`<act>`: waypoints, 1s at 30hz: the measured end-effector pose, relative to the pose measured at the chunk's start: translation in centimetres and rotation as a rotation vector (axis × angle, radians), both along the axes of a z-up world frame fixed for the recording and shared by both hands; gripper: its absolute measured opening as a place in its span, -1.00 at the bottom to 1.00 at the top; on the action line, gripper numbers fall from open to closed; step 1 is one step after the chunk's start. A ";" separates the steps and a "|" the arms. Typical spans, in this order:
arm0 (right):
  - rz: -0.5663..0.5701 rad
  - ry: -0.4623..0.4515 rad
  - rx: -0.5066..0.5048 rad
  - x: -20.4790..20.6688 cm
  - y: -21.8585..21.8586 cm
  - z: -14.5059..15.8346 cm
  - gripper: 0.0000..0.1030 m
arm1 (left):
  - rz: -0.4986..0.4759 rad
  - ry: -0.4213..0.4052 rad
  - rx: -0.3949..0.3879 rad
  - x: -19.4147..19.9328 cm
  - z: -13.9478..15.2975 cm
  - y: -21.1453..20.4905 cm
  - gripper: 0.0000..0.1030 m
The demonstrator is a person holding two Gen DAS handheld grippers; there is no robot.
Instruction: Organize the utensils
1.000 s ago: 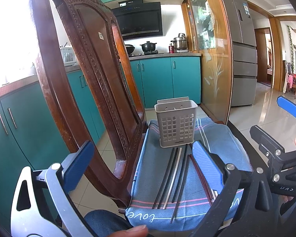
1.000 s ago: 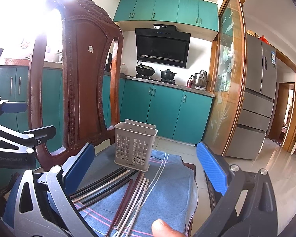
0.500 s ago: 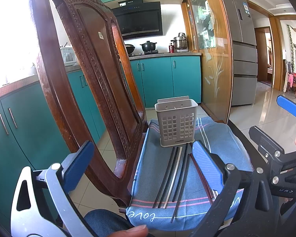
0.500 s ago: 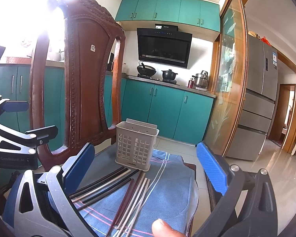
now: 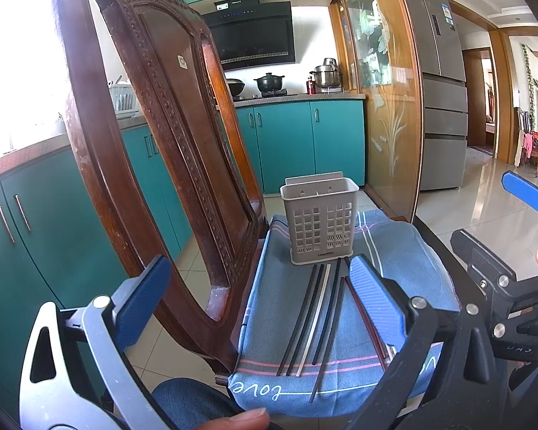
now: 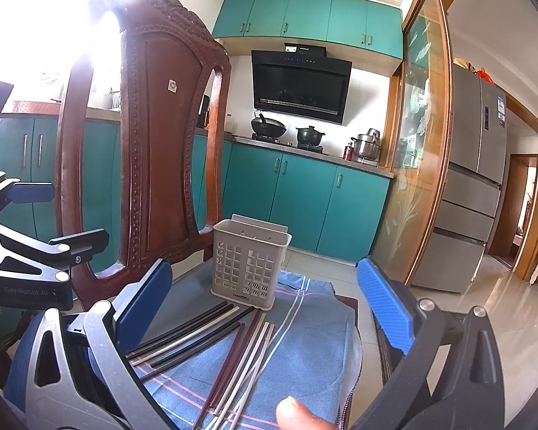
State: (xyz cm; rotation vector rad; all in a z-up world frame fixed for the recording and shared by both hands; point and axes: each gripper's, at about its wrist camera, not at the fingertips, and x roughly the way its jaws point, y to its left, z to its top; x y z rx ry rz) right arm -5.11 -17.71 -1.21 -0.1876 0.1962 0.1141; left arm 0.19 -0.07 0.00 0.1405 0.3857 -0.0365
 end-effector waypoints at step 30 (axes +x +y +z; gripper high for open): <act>-0.001 0.003 -0.004 -0.1 0.1 -0.1 0.95 | 0.009 0.023 0.000 0.1 -0.3 0.0 0.93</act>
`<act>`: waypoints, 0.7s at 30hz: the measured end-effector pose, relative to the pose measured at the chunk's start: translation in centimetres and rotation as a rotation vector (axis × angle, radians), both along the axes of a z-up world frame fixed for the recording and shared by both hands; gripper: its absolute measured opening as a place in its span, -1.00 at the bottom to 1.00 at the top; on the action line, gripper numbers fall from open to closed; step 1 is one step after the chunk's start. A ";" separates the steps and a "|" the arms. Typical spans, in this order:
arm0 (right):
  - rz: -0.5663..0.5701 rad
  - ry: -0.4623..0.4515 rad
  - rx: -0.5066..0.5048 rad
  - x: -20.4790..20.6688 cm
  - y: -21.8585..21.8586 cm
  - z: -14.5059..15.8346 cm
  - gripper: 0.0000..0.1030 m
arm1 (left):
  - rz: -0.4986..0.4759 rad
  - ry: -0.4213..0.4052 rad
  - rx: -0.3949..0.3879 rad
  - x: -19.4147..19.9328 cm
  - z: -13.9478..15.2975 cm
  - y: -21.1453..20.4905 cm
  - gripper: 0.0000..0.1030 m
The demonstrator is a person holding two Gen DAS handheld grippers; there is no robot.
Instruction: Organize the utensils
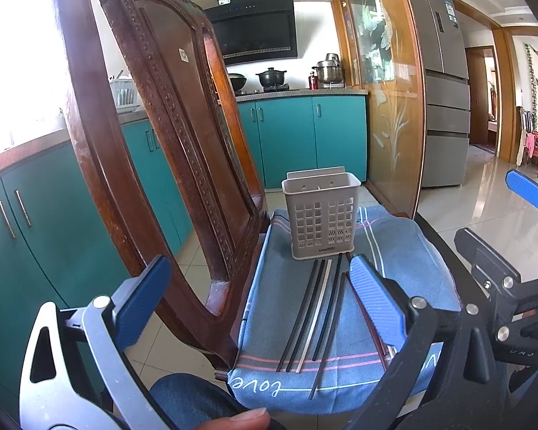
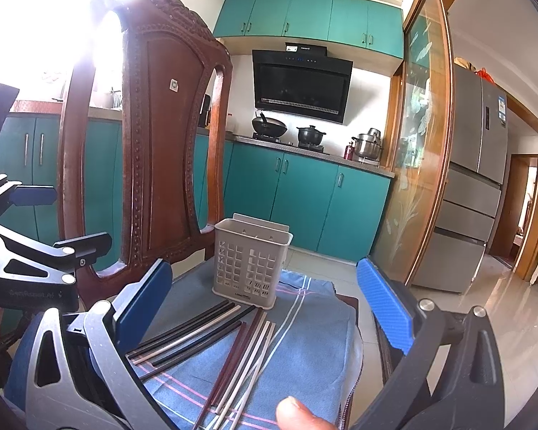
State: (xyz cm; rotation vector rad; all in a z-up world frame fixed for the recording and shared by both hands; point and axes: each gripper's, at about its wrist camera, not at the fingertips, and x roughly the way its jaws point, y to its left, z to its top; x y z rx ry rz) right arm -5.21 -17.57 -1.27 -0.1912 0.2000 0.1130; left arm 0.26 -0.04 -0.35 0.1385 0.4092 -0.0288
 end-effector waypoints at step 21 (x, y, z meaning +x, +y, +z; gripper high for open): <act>-0.097 0.246 -0.026 3.8 -1.4 -3.3 0.95 | -0.052 0.177 -0.026 2.3 -3.3 -0.3 0.93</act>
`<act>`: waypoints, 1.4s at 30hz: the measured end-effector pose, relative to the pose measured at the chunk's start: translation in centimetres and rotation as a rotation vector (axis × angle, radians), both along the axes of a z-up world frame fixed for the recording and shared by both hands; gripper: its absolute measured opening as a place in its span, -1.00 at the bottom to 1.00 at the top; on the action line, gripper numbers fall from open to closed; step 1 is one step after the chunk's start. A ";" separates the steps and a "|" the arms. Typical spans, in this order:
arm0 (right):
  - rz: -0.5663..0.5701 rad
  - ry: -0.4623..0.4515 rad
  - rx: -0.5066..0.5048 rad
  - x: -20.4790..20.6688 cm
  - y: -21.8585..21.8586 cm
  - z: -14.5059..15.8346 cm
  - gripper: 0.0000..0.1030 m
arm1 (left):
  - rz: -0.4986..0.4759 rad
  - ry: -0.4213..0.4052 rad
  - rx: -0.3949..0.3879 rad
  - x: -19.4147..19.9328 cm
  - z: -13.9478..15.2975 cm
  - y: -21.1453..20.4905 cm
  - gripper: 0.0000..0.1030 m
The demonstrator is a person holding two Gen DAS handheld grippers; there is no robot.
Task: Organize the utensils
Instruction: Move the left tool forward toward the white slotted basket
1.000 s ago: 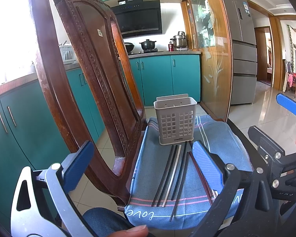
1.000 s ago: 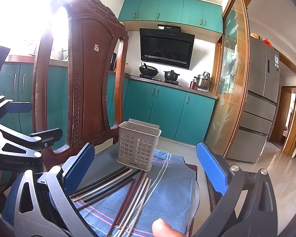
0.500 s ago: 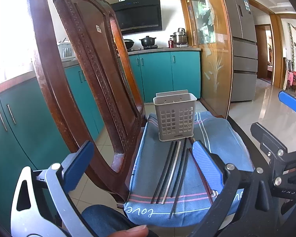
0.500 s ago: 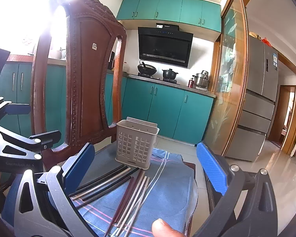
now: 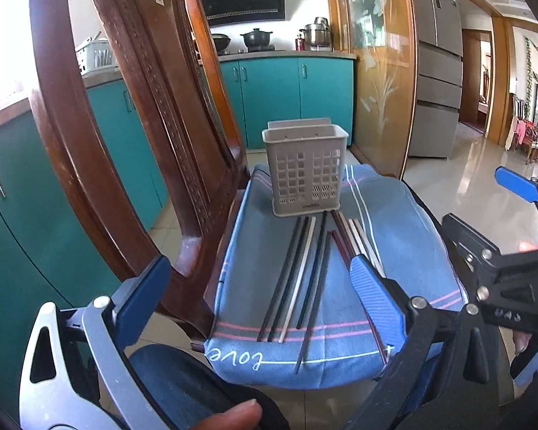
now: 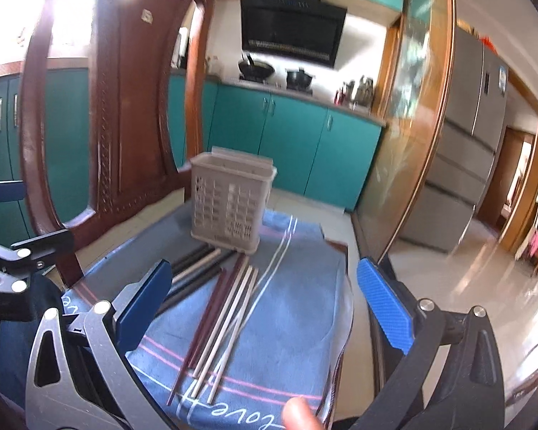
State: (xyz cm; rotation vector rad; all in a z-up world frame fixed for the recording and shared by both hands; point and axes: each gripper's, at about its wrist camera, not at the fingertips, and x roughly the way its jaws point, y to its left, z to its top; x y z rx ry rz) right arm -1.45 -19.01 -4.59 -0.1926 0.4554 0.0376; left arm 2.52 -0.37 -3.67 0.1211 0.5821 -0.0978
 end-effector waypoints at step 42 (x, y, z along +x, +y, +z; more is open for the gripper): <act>-0.138 0.160 -0.006 2.3 2.1 -1.4 0.32 | -0.130 0.059 -0.077 -1.3 -6.3 3.4 0.93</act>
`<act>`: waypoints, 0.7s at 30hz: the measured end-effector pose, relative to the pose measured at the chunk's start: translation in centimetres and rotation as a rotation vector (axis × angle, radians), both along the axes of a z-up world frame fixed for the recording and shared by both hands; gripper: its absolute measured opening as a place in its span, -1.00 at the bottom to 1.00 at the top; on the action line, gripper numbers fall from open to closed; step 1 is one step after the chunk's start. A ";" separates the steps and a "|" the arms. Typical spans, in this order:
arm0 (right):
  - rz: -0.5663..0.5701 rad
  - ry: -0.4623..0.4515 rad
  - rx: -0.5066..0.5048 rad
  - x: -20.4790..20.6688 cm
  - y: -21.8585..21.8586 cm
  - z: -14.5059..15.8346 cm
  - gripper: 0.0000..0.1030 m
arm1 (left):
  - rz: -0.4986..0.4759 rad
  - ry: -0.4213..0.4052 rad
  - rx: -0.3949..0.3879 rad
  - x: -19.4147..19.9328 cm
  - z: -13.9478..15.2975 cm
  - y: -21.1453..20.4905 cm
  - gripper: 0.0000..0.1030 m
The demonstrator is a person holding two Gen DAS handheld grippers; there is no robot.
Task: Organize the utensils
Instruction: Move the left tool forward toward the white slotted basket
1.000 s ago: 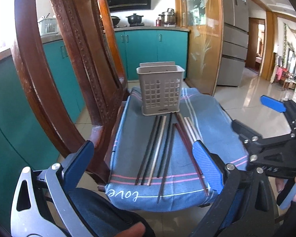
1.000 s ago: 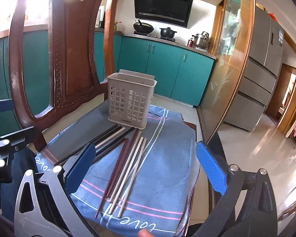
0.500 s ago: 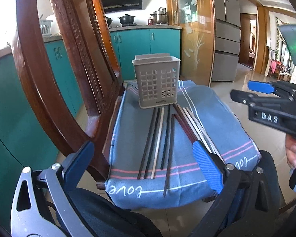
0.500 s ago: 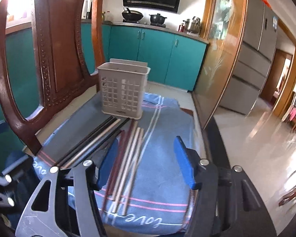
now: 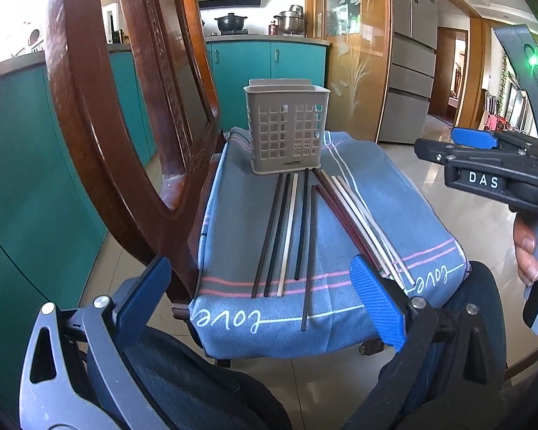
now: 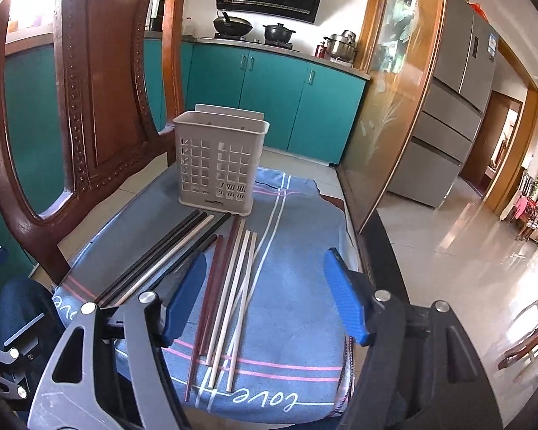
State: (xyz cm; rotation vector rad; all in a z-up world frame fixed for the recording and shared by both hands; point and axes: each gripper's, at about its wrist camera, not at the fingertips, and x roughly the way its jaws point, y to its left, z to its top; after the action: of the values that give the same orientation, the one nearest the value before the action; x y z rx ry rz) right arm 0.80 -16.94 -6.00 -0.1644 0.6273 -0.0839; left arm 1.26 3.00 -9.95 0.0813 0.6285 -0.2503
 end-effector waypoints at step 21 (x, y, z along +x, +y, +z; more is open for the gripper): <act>0.064 0.044 0.162 8.2 -3.5 -1.4 0.29 | -0.067 0.013 0.222 -0.7 -2.1 -4.7 -0.23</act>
State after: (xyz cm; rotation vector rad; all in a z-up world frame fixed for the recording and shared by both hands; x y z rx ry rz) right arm 8.96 -20.46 -7.37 -0.0292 0.6692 0.0322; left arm 0.58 -1.74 -12.10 0.3148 0.6657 -0.2447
